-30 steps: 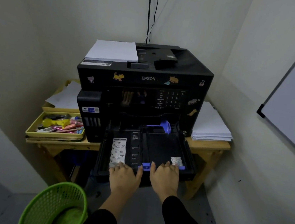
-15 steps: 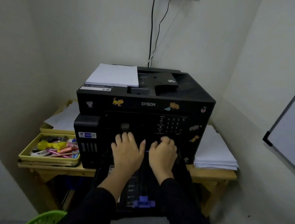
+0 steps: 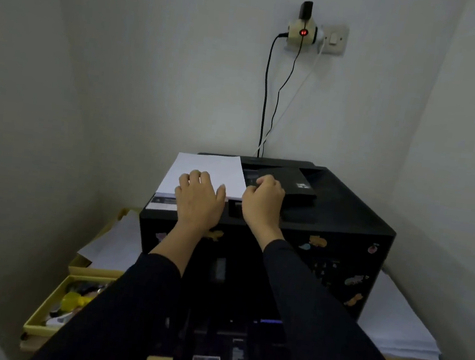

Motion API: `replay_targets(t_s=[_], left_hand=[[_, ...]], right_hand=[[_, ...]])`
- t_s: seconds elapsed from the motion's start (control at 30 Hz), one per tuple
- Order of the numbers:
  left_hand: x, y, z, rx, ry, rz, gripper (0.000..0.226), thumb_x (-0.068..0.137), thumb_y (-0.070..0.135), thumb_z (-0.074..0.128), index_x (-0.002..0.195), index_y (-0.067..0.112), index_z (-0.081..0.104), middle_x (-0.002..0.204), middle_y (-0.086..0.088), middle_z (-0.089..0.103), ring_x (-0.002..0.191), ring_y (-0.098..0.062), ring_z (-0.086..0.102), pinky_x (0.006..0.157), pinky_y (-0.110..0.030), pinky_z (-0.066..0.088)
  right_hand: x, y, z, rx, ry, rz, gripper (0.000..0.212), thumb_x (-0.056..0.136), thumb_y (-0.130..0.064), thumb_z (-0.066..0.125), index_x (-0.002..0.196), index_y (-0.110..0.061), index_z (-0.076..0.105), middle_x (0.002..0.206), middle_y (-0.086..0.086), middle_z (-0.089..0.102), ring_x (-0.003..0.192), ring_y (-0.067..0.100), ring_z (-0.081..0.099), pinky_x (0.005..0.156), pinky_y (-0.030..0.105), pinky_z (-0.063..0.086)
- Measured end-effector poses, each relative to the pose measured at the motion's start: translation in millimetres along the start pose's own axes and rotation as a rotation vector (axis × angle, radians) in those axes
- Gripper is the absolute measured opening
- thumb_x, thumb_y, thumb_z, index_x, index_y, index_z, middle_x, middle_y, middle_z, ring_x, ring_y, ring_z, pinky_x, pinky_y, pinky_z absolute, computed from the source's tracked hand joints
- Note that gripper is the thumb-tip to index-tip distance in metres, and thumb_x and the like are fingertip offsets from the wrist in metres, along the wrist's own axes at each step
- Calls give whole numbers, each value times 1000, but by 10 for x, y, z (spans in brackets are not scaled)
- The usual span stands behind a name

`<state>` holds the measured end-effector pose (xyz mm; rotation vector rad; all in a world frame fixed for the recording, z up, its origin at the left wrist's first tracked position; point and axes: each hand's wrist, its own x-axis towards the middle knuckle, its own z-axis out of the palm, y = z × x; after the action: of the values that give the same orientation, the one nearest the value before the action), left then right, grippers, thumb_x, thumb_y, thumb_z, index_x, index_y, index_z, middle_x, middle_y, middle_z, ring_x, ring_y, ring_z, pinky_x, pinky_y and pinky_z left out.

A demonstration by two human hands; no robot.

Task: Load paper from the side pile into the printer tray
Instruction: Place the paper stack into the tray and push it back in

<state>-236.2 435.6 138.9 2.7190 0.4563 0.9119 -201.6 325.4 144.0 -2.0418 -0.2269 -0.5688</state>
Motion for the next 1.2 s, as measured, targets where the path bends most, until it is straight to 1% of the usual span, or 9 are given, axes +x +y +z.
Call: replay_targets(t_s=[0.13, 0.27, 0.4, 0.5, 0.6, 0.7, 0.9, 1.1, 1.2], left_hand=[[454, -210, 120, -44, -161, 49, 38, 99, 21, 36, 129, 0, 46, 135, -16, 45, 122, -31, 41, 100, -38, 36], [762, -310, 240, 14, -241, 52, 40, 99, 24, 34, 132, 3, 44, 136, -14, 46, 122, -30, 42, 98, -38, 39], [967, -430, 366, 109, -346, -2, 38, 95, 24, 35, 125, 5, 47, 129, -13, 49, 118, -30, 43, 95, -39, 38], [1035, -484, 469, 172, -413, -38, 39, 92, 25, 35, 124, 7, 47, 129, -11, 47, 120, -31, 41, 98, -40, 35], [1096, -506, 529, 178, -400, -53, 43, 90, 29, 36, 125, 9, 47, 131, -10, 45, 122, -31, 39, 101, -42, 31], [1129, -523, 560, 171, -395, -62, 46, 87, 31, 37, 127, 11, 46, 133, -9, 44, 124, -32, 37, 101, -43, 30], [1194, -503, 505, 150, -452, -84, 52, 87, 34, 38, 133, 11, 41, 139, -11, 41, 129, -33, 34, 106, -45, 29], [1522, -619, 257, -168, -318, -551, 52, 89, 25, 42, 136, 2, 42, 143, -18, 40, 130, -34, 39, 107, -44, 35], [1651, -728, 216, -481, -502, -582, 49, 97, 25, 45, 138, -1, 41, 144, -20, 41, 129, -35, 42, 110, -41, 35]], right_hand=[[522, -8, 250, -37, -130, 173, 11, 85, 2, 43, 91, 1, 52, 110, 24, 57, 107, 37, 53, 84, 39, 44], [890, 56, 448, -5, -180, 320, 31, 86, 2, 44, 56, -7, 38, 67, 7, 47, 71, 26, 52, 64, 29, 38], [1064, 187, 653, 28, -299, 444, 20, 88, -1, 46, 101, 8, 58, 97, 13, 53, 97, 32, 59, 72, 28, 43], [1184, 249, 782, 124, -349, 513, 17, 87, -2, 53, 100, 7, 57, 110, 19, 57, 101, 32, 60, 80, 33, 49], [1317, 200, 846, 212, -426, 580, 39, 87, -5, 60, 123, 7, 52, 127, 21, 57, 114, 35, 58, 95, 38, 49], [1403, 86, 874, 23, -522, 536, 43, 92, -8, 55, 132, 5, 47, 136, 18, 51, 124, 31, 51, 91, 29, 43], [1445, 45, 885, -14, -476, 407, 31, 93, -2, 49, 121, 12, 51, 118, 23, 60, 104, 32, 59, 76, 31, 41], [1474, 183, 659, 210, -366, 505, 32, 90, -2, 58, 117, 13, 54, 121, 24, 60, 98, 32, 57, 81, 34, 44], [1499, 251, 474, 233, -385, 500, 33, 91, -5, 59, 118, 11, 55, 122, 22, 61, 102, 32, 59, 87, 37, 47]])
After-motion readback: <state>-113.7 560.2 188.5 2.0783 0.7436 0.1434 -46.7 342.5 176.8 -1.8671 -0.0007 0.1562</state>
